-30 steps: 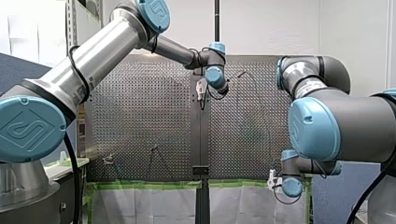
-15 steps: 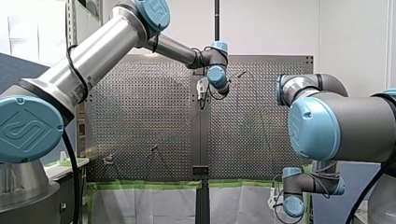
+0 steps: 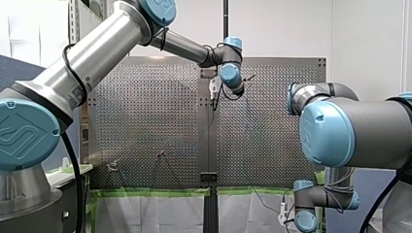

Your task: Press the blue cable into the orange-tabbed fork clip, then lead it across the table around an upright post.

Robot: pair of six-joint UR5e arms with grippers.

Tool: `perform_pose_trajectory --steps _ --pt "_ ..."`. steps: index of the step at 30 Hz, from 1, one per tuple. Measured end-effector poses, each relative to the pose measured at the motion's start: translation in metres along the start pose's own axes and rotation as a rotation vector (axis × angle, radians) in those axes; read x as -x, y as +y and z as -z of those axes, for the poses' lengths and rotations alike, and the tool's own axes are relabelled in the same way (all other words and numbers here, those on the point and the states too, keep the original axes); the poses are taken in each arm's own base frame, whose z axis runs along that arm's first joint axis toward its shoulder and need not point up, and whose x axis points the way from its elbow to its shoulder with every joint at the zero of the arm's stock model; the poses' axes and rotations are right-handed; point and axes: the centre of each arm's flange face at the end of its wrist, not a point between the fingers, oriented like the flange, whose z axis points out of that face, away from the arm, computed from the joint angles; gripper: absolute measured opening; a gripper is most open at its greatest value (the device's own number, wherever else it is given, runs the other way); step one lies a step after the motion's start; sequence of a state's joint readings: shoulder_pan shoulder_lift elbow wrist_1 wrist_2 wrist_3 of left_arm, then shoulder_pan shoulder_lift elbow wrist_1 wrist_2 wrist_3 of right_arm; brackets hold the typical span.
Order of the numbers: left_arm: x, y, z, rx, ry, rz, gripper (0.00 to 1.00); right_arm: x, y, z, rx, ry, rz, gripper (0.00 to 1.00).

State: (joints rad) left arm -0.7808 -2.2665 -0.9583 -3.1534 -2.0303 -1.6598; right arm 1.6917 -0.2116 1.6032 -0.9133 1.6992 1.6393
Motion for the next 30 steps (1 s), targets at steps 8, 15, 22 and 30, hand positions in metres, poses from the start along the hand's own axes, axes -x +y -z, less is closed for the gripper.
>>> perform_pose_trajectory --steps 8,15,22,30 --pt "-0.0001 -0.0001 0.0005 -0.001 0.003 -0.001 1.00 -0.0021 -0.0023 -0.0027 -0.004 0.000 0.007 0.00" --pt "-0.0010 -0.0028 0.0014 -0.024 0.008 -0.001 1.00 -0.0030 -0.0030 -0.0037 -0.005 0.000 0.011 0.00" --pt "-0.0042 -0.0025 0.0047 -0.042 0.045 -0.016 1.00 -0.0031 -0.0038 -0.0037 -0.006 0.001 0.012 0.00" --pt "-0.0067 -0.0014 0.0075 -0.039 0.069 -0.028 1.00 -0.0028 -0.0050 -0.0033 -0.008 0.001 0.013 0.00"
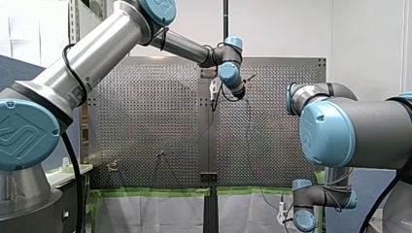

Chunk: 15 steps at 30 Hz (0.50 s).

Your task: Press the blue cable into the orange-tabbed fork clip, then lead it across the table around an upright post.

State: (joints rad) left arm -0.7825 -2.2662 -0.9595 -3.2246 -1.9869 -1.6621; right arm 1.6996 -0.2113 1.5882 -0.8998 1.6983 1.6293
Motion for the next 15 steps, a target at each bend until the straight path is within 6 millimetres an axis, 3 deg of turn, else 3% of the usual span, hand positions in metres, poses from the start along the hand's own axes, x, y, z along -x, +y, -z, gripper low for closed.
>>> perform_pose_trajectory --steps 15 --pt "0.0008 -0.0003 -0.0009 0.003 -0.011 0.004 1.00 0.0000 -0.0006 -0.0001 -0.001 0.000 0.003 0.00"
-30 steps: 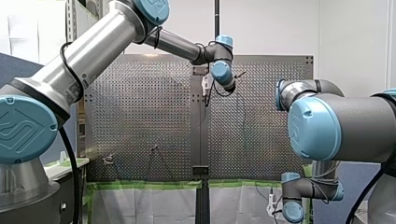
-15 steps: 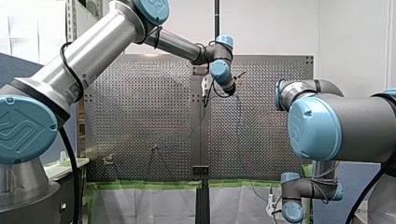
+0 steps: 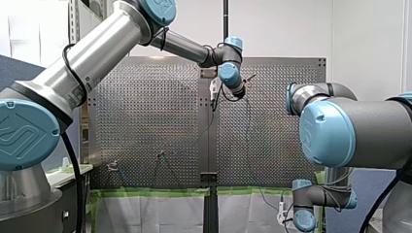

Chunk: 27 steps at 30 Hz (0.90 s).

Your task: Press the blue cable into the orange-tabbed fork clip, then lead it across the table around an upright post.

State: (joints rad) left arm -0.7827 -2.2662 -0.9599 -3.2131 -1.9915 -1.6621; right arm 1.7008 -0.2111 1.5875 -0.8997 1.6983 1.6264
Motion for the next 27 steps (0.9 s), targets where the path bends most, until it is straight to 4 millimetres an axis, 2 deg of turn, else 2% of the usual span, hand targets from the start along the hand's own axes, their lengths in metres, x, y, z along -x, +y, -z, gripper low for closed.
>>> perform_pose_trajectory --steps 12,14,21,27 --pt "0.007 0.002 0.000 0.006 -0.017 0.009 1.00 0.000 -0.002 0.000 -0.004 0.000 0.006 0.00" --pt "0.014 0.004 0.002 0.007 -0.030 0.014 1.00 0.000 -0.002 0.001 -0.004 0.000 0.006 0.00" --pt "0.058 0.007 0.017 -0.012 -0.097 0.018 1.00 0.000 -0.003 0.001 -0.007 0.001 0.008 0.00" --pt "0.074 0.005 0.027 -0.040 -0.106 -0.039 1.00 -0.001 -0.006 0.000 -0.011 0.004 0.012 0.00"
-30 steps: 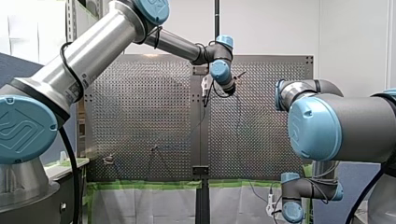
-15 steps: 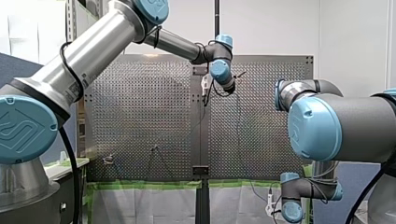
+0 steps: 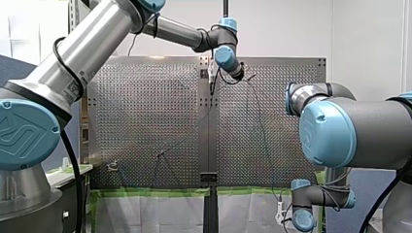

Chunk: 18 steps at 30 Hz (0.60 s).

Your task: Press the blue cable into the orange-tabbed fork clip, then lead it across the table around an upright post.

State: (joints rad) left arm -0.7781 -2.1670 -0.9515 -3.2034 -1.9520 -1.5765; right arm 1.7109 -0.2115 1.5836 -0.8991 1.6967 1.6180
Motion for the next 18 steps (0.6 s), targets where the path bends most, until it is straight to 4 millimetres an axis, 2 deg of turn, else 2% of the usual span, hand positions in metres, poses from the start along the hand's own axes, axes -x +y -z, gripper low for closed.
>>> perform_pose_trajectory --steps 11,18 --pt "0.014 0.001 0.003 -0.030 0.028 -0.054 1.00 -0.001 -0.003 0.000 -0.004 -0.002 0.011 0.00" --pt "0.030 0.001 0.006 -0.073 0.047 -0.063 1.00 0.000 -0.005 0.000 -0.008 -0.002 0.013 0.00"
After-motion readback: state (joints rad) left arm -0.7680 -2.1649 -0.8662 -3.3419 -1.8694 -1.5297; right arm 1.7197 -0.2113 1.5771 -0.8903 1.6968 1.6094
